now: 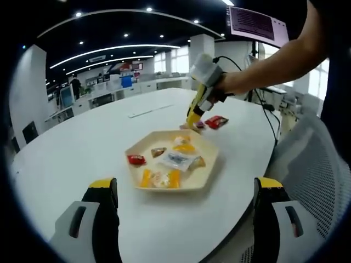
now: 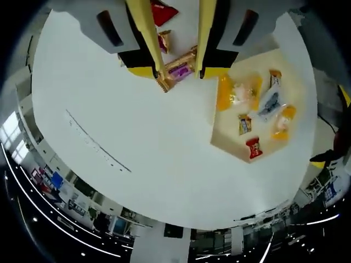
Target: Place the target food into the container with the food tongs after gripping and lifting it, then release it inside without dropping or visibly crushing the food.
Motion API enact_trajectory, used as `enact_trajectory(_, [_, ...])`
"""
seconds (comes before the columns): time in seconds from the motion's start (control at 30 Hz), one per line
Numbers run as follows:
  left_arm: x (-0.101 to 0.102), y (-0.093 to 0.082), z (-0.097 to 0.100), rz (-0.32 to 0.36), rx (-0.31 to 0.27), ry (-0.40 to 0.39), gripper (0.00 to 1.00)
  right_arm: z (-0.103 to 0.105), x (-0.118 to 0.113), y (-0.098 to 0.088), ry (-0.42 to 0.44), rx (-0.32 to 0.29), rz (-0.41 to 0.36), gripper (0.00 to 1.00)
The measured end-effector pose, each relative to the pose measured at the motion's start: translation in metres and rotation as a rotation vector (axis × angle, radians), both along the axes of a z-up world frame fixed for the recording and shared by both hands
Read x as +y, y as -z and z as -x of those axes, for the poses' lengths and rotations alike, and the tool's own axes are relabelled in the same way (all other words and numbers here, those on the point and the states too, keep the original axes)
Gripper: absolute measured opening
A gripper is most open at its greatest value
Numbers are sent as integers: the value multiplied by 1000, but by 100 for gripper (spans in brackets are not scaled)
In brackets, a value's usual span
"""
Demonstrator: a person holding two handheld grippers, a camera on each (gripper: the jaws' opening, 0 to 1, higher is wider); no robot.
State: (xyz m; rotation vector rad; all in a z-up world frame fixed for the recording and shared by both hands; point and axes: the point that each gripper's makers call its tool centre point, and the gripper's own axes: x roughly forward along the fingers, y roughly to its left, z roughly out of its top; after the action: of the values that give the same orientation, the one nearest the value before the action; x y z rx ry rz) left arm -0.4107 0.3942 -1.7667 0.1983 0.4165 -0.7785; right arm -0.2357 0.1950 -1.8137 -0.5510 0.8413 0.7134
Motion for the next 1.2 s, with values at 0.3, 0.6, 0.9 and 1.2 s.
enact_trajectory(0.3, [0, 0, 0, 0, 2, -2, 100, 8, -15, 5, -34, 58, 17, 30])
enact_trajectory(0.6, [1, 2, 0, -9, 5, -5, 100, 1, -12, 13, 107, 141, -117, 30])
enact_trajectory(0.9, [1, 3, 0, -16, 12, -4, 100, -8, -7, 8, 166, 157, -170, 30])
enact_trajectory(1.2, [1, 4, 0, -19, 14, -5, 100, -11, -3, 18, 194, 177, -167, 30])
